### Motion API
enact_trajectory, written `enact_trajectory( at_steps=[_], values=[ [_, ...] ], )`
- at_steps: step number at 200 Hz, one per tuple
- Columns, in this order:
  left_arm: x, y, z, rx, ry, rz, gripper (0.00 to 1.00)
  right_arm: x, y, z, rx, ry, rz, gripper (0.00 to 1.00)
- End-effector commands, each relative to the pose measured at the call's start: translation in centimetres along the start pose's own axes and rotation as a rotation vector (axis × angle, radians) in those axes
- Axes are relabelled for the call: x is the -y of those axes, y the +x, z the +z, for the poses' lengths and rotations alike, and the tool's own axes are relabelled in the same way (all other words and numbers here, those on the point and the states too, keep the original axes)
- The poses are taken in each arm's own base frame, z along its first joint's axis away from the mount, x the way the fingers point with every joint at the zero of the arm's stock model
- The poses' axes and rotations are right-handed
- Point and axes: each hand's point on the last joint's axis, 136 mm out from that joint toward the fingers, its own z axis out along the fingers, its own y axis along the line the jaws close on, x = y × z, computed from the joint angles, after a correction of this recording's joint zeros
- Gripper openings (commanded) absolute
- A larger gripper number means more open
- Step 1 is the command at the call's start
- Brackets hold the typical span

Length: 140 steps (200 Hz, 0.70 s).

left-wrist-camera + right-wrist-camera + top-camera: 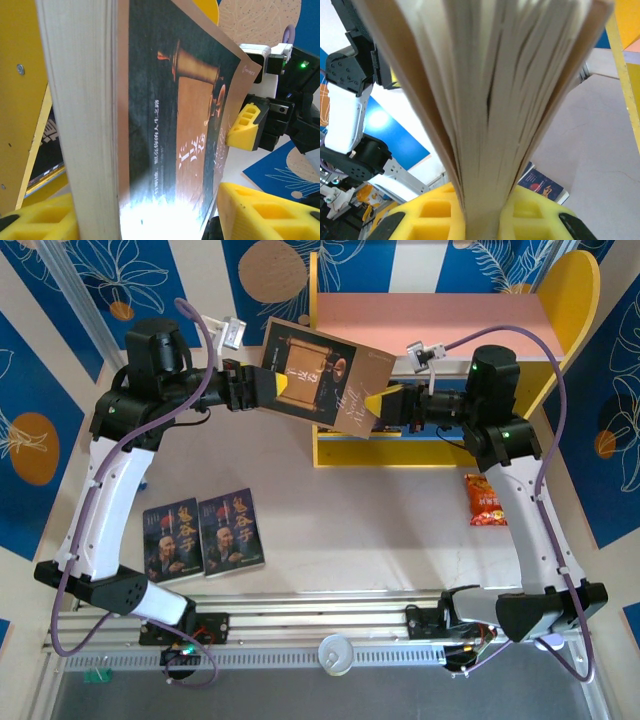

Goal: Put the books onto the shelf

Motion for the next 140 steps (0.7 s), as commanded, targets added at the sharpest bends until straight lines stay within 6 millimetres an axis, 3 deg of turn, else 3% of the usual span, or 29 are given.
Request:
enact_trajectory(
  at_steps=[1,43,75,140],
  values=[
    [1.4,-0.3,-1.0,0.013,0.047,0.039,0.54,-1.7,-0.5,-0.5,-0.004,-0.038,-0.059,0.0],
    [1.4,-0.3,-0.8,0.014,0.058,0.038,0.3,-1.3,-0.4,-0.4,-0.014,-0.034,-0.046,0.0],
    [1.3,-0.4,-0.6,0.026,0.07,0.028,0.0,-1.1,-0.7,-0.3,-0.005,-0.035,-0.04,0.03],
    [2.2,-1.9,-1.1,0.142,0.11,0.036,0.0,0.2,-1.6,-0.2,0.061,0.023,-0.027,0.18]
  ],
)
